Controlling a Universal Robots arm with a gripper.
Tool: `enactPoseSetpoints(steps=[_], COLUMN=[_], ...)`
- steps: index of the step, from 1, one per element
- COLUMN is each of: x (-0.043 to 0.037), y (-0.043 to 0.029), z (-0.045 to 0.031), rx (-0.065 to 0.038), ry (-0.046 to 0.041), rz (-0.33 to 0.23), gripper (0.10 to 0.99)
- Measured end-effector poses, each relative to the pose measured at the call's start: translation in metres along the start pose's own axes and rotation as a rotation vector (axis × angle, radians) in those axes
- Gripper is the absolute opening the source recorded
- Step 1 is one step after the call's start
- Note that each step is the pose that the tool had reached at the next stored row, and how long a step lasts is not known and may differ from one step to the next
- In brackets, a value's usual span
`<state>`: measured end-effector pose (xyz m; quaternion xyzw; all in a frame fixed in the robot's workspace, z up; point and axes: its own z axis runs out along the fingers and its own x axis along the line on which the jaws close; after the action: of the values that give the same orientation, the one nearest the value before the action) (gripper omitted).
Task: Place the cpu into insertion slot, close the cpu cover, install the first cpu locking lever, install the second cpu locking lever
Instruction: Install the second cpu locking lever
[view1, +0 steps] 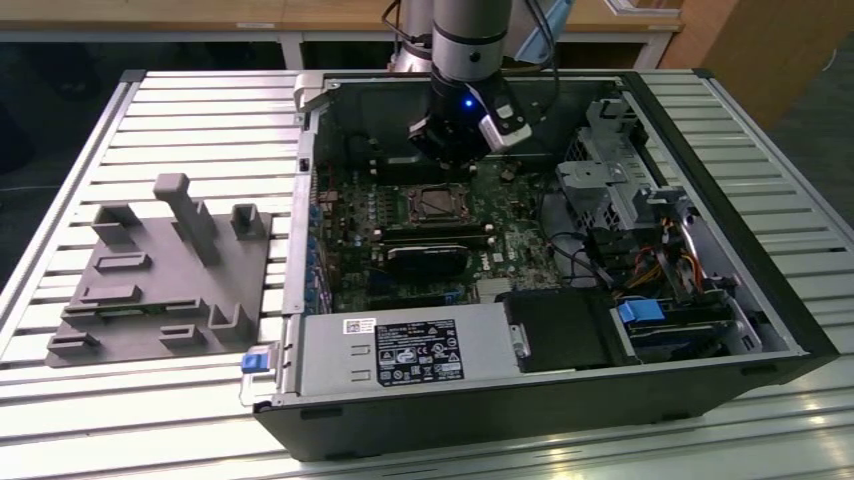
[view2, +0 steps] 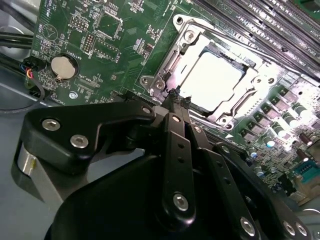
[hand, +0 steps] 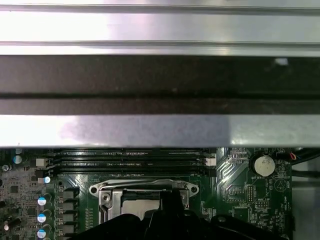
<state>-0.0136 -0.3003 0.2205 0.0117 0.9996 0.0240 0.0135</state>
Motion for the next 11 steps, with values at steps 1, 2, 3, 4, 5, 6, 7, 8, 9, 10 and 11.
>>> enactPoseSetpoints(steps=[1, 2, 3, 4, 5, 6, 7, 8, 9, 10, 11], x=[0.0, 0.0, 0.0, 0.0, -0.0001, -0.0001, -0.0001, -0.0001, -0.0001, -0.0001, -0.0001], y=[-0.0003, -0.0006, -0.0009, -0.0012, -0.0016, -0.0019, -0.0023, -0.0028, -0.0032, -0.0037, -0.0042], z=[0.0, 0.0, 0.0, -0.0001, -0.0001, -0.0001, -0.0001, -0.0002, -0.0002, -0.0002, -0.0002], rx=[0.0, 0.0, 0.0, 0.0, 0.0, 0.0, 0.0, 0.0, 0.0, 0.0, 0.0], ry=[0.0001, 0.0, 0.0, 0.0001, 0.0, 0.0001, 0.0, 0.0001, 0.0, 0.0001, 0.0001], rz=[0.0, 0.0, 0.0, 0.0, 0.0, 0.0, 0.0, 0.0, 0.0, 0.0, 0.0], gripper=[0.106, 0.106, 0.106, 0.106, 0.106, 0.106, 0.106, 0.106, 0.106, 0.106, 0.106])
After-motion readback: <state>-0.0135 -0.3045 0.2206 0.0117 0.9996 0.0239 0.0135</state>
